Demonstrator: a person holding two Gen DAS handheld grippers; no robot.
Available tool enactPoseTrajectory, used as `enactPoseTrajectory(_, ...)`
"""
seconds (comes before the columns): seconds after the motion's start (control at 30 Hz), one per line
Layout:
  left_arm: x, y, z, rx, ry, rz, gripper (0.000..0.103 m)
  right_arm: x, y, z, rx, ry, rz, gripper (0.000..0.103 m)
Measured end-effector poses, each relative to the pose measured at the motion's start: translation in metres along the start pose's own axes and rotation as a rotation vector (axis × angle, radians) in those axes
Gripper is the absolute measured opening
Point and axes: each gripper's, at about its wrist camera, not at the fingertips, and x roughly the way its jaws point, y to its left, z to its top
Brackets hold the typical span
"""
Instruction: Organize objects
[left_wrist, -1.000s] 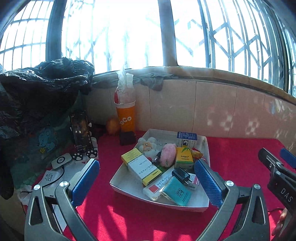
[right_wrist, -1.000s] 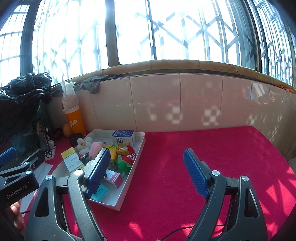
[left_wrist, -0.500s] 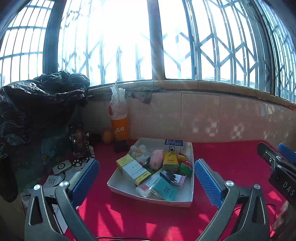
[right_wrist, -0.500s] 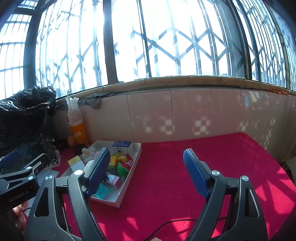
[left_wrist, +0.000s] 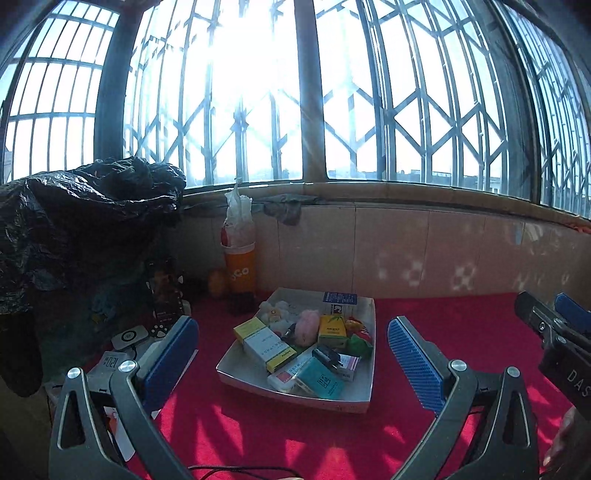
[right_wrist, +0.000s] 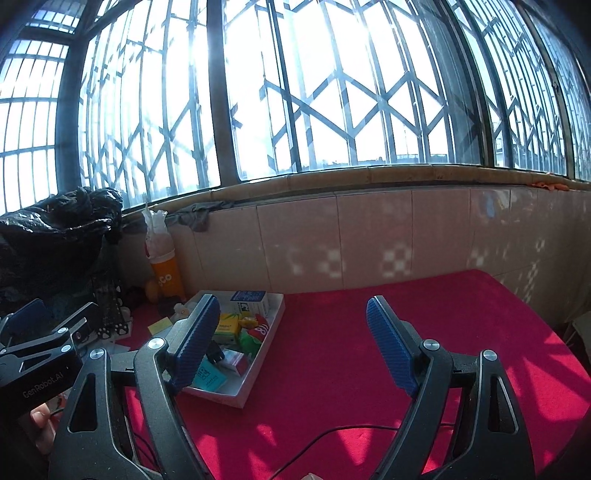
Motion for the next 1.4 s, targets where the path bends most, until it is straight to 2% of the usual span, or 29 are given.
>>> enactPoseTrajectory(0.5, -0.021, 0.003, -0.006, -0.007, 0.021, -0.020, 0.103, -0.044, -0.005, -0.007, -0.021, -0.050, -0.009, 0.083)
enactPoseTrajectory(1.4, -0.010, -0.006, -0.018, 0.025, 0.081, -0.038, 0.103, -0.038, -0.016, -0.019, 0.010, -0.004, -0.009, 0.083)
